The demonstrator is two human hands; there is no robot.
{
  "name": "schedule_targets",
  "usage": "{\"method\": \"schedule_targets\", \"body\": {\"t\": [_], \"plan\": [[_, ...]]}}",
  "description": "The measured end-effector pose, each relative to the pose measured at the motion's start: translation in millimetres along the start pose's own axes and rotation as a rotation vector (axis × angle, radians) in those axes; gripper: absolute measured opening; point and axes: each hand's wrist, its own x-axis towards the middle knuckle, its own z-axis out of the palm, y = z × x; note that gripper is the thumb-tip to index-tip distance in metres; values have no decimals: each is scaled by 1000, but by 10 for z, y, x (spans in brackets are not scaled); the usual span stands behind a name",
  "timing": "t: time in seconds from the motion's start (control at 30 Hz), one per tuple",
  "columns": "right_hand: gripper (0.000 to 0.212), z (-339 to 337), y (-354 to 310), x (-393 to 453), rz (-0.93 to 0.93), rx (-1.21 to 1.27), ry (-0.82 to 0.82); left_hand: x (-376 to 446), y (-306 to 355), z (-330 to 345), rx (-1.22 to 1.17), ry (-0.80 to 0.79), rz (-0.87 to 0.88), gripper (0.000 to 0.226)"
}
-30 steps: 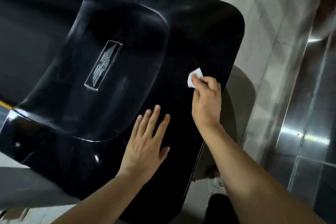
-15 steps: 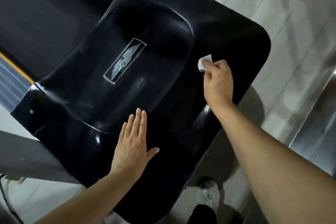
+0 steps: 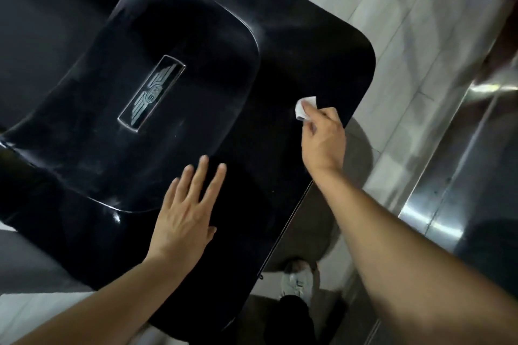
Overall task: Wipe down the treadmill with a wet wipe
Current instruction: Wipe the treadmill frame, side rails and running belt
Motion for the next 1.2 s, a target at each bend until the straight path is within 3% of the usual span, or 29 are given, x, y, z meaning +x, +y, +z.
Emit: {"method": "schedule_targets", "body": {"t": [0.1,0.2,0.27,0.4,0.57,0.67,0.73,0.87,0.93,1.0,1.1,1.2], "plan": [[45,87,-172,-593,-33,9,-48,206,31,-135,80,-37,175,114],[40,111,-487,-1399,-101,-20,-158,404,89,-311,63,-144,181,94],[35,62,-602,-1658,-89,-34,-146,453,121,-394,80,-155,185,86],[36,56,-246,-1019,222,113,-25,511,112,-416,101,-117,231,85],[37,-180,193,141,220,84,68,933,273,-394,93,18,235,88],[36,-155,323,687,330,11,156,1278,436,-443,27,82,180,89],[33,-35,149,775,203,-16,139,1489,523,-506,-53,118,118,93],[20,184,-503,590,-294,100,-150,1780,597,-614,-208,192,0,94],[18,130,-572,708,-513,68,-216,1823,588,-653,-211,182,-20,96],[21,68,-213,1064,-410,13,-177,1837,562,-688,-184,174,-15,98],[28,-262,377,1565,-34,-67,16,1891,541,-745,-157,113,23,101],[41,-331,619,1785,127,-83,0,2002,602,-789,-217,106,-46,109]]}}
